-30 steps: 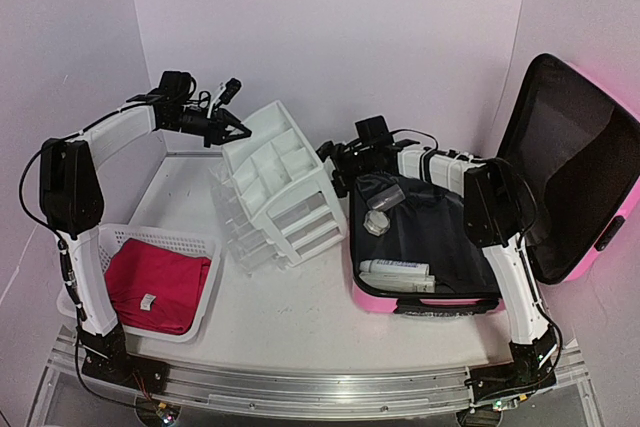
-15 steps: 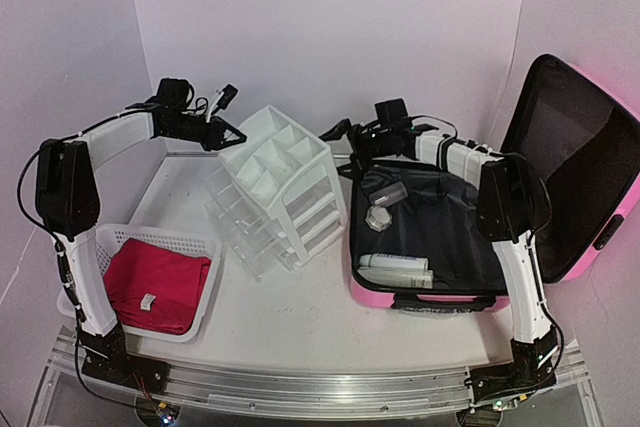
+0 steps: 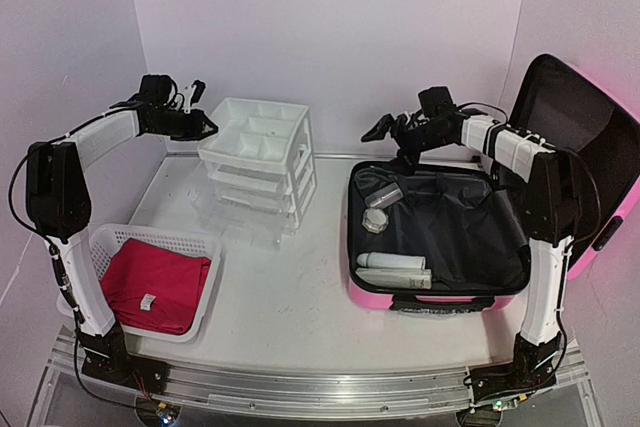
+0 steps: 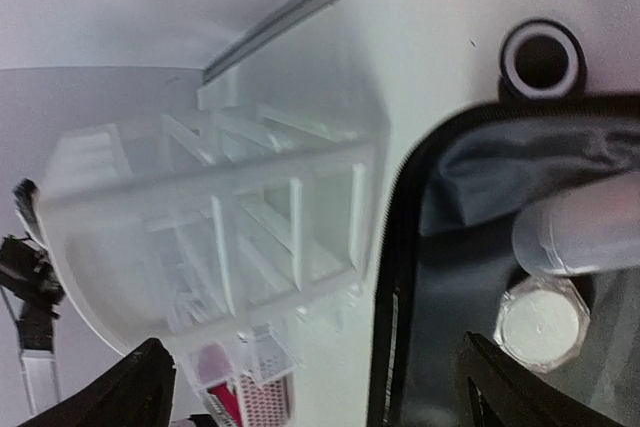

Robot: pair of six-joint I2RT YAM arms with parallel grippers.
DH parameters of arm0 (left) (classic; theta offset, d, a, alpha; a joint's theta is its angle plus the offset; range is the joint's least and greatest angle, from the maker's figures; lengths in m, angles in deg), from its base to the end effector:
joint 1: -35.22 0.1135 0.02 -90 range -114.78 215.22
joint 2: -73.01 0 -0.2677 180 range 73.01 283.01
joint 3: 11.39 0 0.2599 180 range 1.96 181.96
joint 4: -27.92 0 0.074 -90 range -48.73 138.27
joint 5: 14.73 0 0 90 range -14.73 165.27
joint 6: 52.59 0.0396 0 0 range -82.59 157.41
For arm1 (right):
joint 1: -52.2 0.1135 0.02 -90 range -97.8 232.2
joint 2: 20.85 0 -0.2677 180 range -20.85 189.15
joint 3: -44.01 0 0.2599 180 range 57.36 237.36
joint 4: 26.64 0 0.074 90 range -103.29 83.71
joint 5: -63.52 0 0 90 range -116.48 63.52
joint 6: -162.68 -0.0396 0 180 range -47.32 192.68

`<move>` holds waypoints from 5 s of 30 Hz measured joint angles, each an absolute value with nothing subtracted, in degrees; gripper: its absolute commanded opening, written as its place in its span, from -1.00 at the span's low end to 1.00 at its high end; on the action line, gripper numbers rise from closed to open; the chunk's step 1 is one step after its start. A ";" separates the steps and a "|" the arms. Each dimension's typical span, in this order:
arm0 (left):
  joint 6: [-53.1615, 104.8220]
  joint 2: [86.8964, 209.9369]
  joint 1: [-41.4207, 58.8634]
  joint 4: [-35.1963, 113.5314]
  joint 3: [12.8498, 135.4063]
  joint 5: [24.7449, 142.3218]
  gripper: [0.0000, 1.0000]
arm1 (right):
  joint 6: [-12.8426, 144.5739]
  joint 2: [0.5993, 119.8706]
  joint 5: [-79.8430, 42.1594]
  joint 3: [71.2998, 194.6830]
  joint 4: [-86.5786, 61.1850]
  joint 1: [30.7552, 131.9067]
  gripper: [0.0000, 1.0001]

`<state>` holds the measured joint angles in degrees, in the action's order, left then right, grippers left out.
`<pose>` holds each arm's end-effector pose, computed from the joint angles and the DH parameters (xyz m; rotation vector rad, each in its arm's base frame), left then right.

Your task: Open, take out, and arrange the luggage

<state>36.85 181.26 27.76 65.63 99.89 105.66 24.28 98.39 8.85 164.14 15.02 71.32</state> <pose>0.4459 -0.0786 0.3199 0.4312 2.1099 -0.6558 0.4565 0.1825 0.2817 0.2736 2.4632 1.2737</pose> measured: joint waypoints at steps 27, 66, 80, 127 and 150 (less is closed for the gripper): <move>-0.85 162.74 15.58 73.30 86.73 74.76 0.73 | 41.81 86.96 -12.05 151.66 34.13 81.63 0.97; 39.63 191.38 27.28 91.57 124.87 102.58 -0.51 | 47.60 72.84 -18.56 143.55 37.08 87.78 0.96; 25.95 178.59 22.60 85.24 107.56 91.48 -0.43 | 47.36 78.81 -17.05 145.34 36.57 88.34 0.96; 32.96 158.53 20.15 82.55 83.43 104.68 -0.42 | 11.69 102.42 -37.58 148.86 7.72 79.41 0.53; 32.90 157.63 20.15 81.28 82.08 105.18 -0.41 | 9.07 104.32 -40.15 147.86 2.76 78.47 -0.18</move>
